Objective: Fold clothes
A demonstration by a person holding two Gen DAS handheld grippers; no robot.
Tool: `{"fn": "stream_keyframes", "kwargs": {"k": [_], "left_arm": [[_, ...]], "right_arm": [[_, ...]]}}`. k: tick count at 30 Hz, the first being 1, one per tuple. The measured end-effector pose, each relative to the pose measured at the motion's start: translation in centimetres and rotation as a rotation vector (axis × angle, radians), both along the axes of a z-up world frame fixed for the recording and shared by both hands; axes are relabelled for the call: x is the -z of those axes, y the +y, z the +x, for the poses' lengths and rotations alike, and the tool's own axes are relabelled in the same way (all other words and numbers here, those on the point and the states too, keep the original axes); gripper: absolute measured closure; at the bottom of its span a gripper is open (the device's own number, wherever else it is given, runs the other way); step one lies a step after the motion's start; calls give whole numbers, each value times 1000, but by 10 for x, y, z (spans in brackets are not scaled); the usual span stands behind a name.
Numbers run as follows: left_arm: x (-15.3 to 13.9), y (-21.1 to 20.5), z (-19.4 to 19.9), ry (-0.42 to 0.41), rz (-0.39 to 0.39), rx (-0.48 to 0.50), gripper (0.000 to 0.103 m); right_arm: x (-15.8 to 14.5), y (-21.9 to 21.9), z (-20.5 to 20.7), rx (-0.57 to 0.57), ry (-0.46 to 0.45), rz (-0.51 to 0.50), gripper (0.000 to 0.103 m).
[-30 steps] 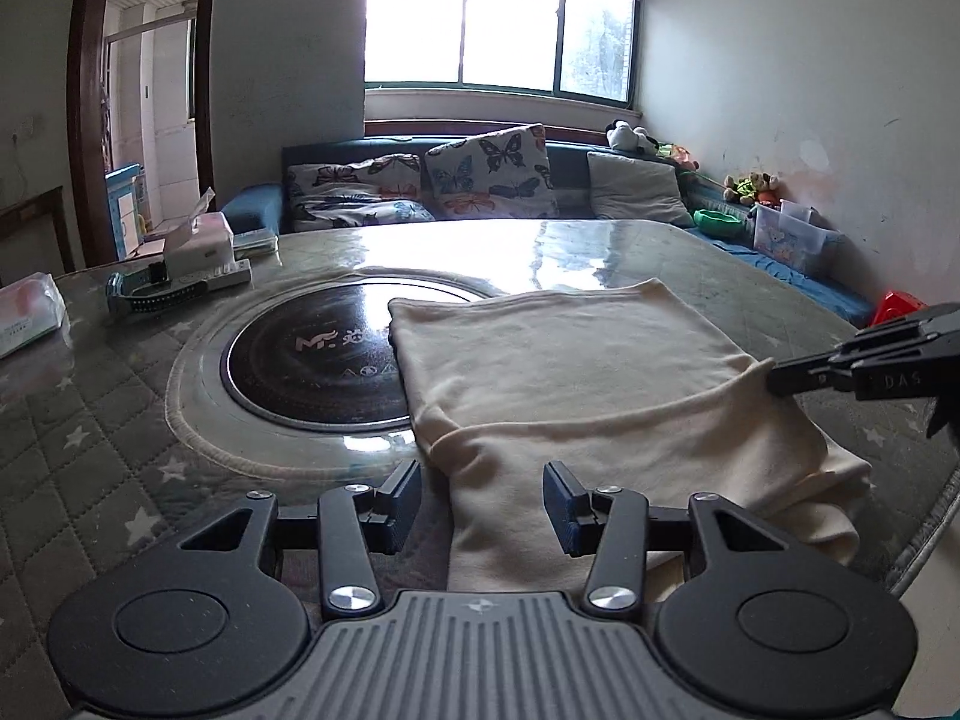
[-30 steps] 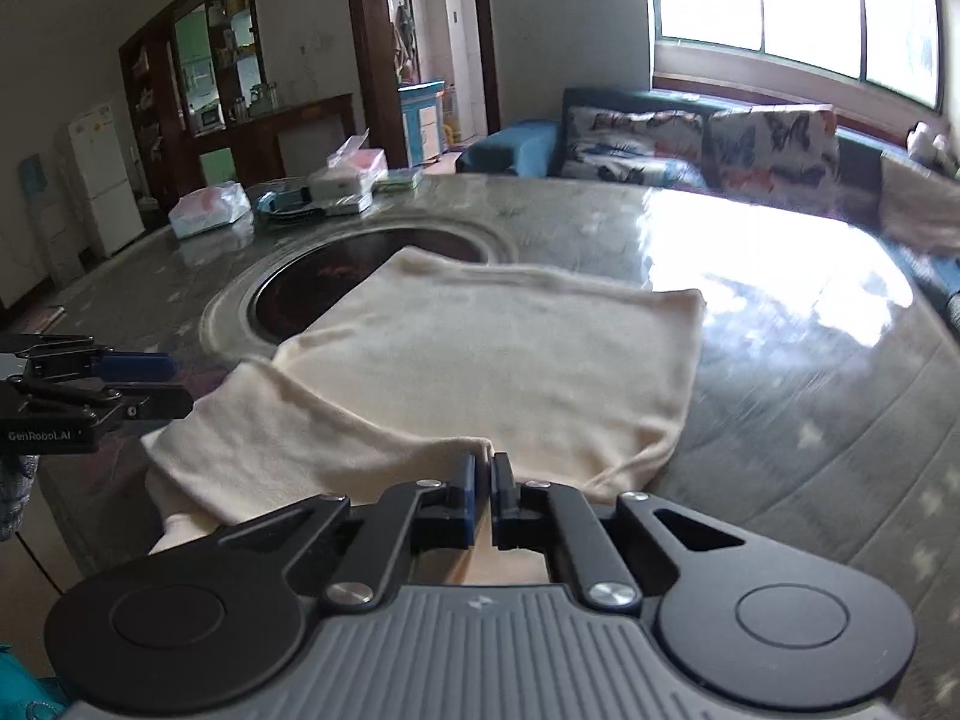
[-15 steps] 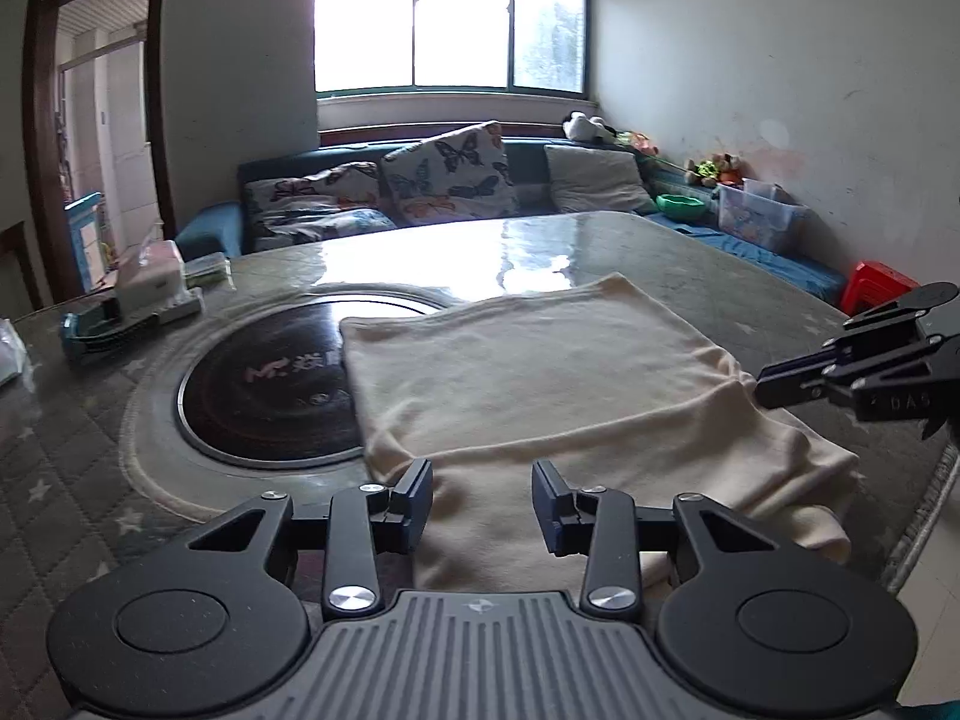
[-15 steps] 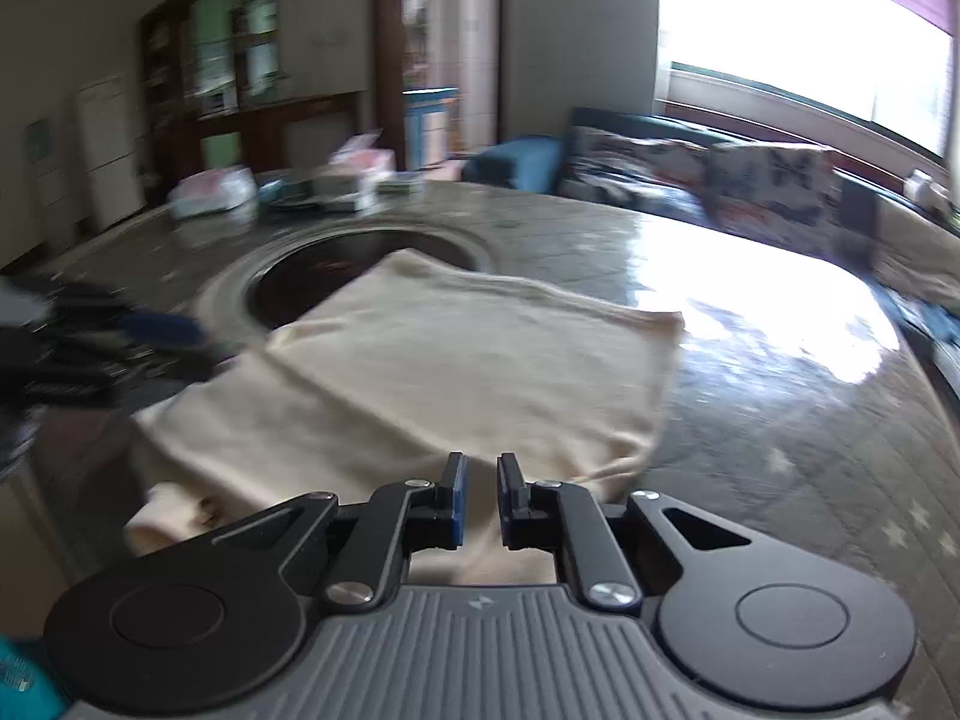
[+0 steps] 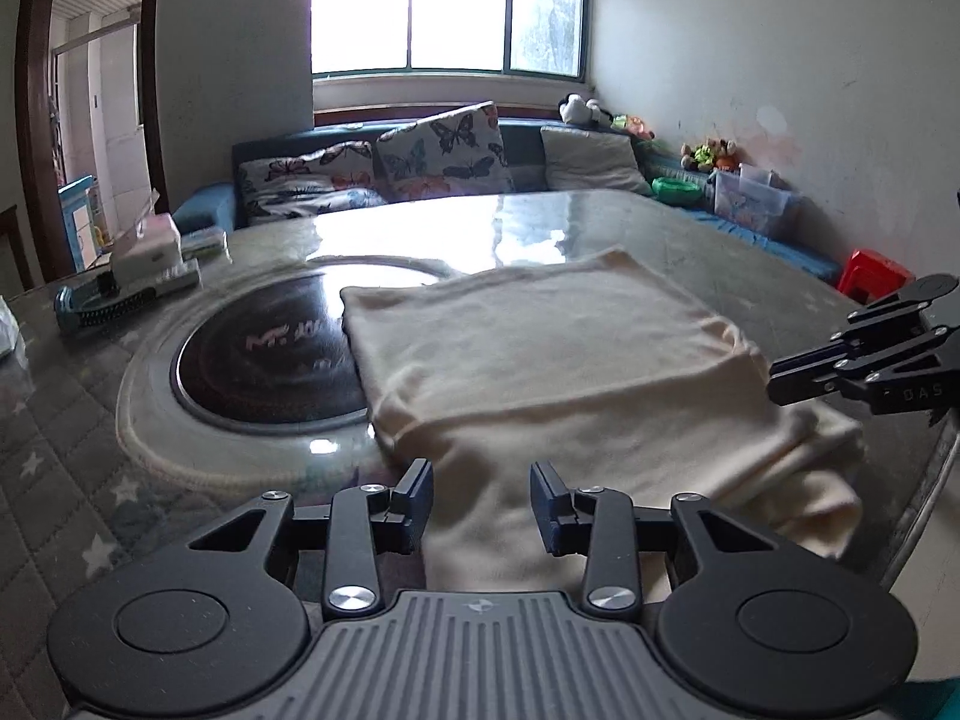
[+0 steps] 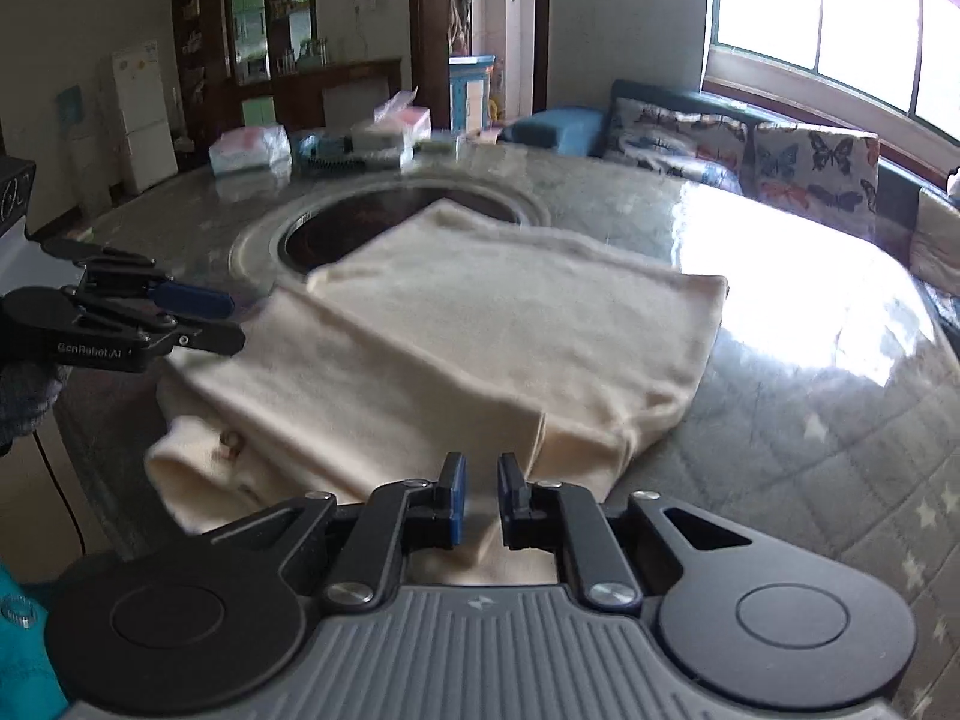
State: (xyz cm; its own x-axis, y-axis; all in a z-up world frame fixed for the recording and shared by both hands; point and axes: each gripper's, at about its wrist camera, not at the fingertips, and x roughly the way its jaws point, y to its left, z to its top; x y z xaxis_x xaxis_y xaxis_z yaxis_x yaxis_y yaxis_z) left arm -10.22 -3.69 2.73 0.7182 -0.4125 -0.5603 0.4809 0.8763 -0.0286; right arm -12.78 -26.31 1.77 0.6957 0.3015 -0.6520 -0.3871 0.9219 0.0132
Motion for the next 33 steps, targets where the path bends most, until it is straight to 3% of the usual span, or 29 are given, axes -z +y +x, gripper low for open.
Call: {"fn": "stream_keyframes", "kwargs": {"k": [5,10,18,24,28,33], "left_arm": [[1,-15,16,-5,-4,25,65],[15,-15,30,49,7,16,64],[8,-15,18,23,38,30,64],[-5,-16,-21,-80,141,155,63],[-4,-14,-52,-127,239,241,62],[8,-15,-79,-161,337,330,59]], "right_arm": [[-3,3,19,20,-45,29,93],[13,-4,34,60,-1,27,93],[7,-9,16,64,-27,19,93],[-3,8,-4,-16,-97,-62,92],[5,9,-6,-45,-23,-39,92],[9,4,-21,-38,-10,-47,92]]}}
